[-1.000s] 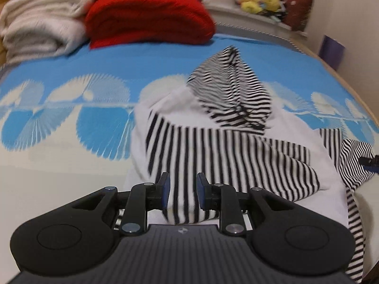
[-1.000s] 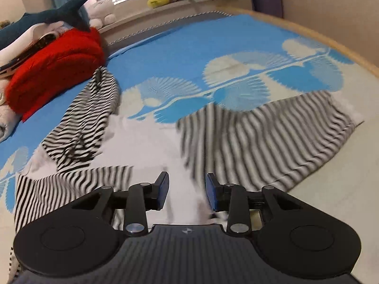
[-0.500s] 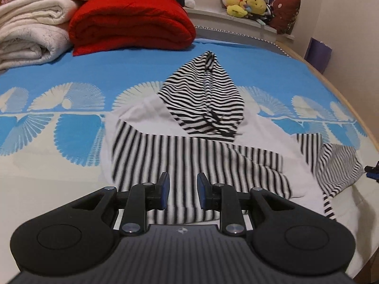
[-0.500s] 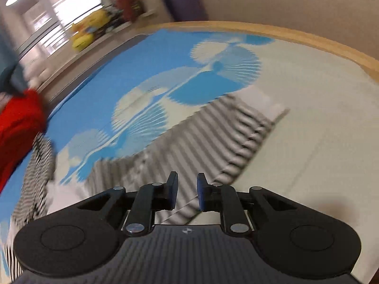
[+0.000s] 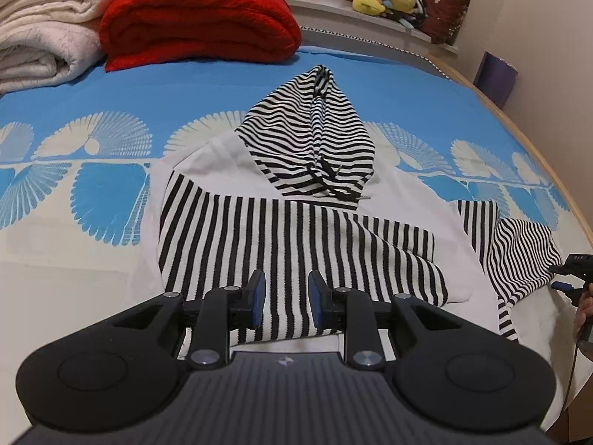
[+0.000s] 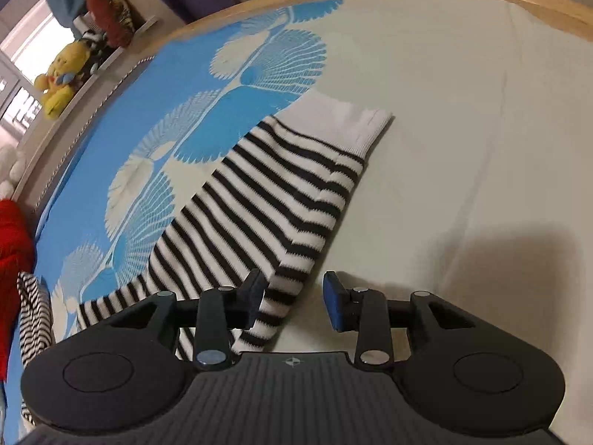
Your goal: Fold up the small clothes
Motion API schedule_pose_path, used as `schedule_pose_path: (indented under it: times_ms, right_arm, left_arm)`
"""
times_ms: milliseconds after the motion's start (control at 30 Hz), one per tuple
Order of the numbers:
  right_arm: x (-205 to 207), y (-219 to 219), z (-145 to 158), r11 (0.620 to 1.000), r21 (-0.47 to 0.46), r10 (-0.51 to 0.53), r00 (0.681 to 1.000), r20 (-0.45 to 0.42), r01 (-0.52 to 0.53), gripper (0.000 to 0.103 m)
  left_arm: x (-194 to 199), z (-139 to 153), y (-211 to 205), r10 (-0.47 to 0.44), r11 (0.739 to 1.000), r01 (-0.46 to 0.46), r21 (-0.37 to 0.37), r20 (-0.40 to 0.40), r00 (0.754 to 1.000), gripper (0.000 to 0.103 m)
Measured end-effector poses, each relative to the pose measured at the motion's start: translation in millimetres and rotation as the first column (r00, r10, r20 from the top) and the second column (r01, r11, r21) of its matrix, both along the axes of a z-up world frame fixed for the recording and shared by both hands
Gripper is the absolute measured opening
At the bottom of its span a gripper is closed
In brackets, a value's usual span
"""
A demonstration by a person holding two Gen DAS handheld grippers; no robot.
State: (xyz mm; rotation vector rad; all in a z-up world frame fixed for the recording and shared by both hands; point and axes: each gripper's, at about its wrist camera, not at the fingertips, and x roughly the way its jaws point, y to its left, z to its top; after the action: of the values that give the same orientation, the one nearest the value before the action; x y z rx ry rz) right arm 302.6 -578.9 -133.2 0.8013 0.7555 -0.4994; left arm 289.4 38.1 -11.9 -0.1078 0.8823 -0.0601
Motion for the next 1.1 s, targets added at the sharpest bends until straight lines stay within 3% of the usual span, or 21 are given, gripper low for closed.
schedule_pose_path:
  times_ms: [233,367,433,533,767,800,933,1033,1100]
  right_arm:
    - [11,-1,-5,0.997,-0.072,-0.001,0.999,0.033,0.003,0.037]
    - [12,-5,-8,0.997,-0.059,-0.036,0.998,0.06,0.039,0.034]
    - [10,-9,-10,0.996,-0.025,-0.081,0.994,0.07,0.083,0.017]
    - [2,-14,-13,0.989,0.023,-0.145,0.986,0.076,0.144,0.004]
    - [-9,-1,2,0.979,-0.043,-0.194,0.973,0.127,0.201,0.004]
    - [-9,-1,-2,0.976,-0.03,-0.21,0.972,0.108,0.214,0.008]
    - [-9,-6,-15,0.965,0.047,-0.263,0.962,0.071,0.26,0.008]
    - [1,3,-5,0.967,-0.016,-0.253,0.965,0.069,0.254,0.004]
    - [8,16,11,0.963,-0.112,-0.235,0.968,0.086,0.244,0.003]
  left_arm:
    - [-1,-1,6,0.008,1.0,-0.008,0.006,-0.006,1.0,0.027]
    - [-1,-1,10,0.016,1.0,-0.016,0.006,-0.01,1.0,0.027]
    - [-2,0,11,0.018,1.0,-0.018,0.003,-0.008,1.0,0.027]
    - [-2,0,13,0.021,1.0,-0.021,0.003,-0.009,1.0,0.027]
    - [-5,3,19,0.03,1.0,-0.03,-0.008,-0.004,1.0,0.027]
    - [-5,4,20,0.031,0.999,-0.031,-0.009,-0.004,1.0,0.027]
    - [-7,3,26,0.037,0.999,-0.037,-0.009,-0.006,0.999,0.027]
    - [-10,6,34,0.051,0.999,-0.051,-0.013,-0.003,0.999,0.027]
    - [-12,8,41,0.065,0.998,-0.065,-0.019,0.003,0.998,0.027]
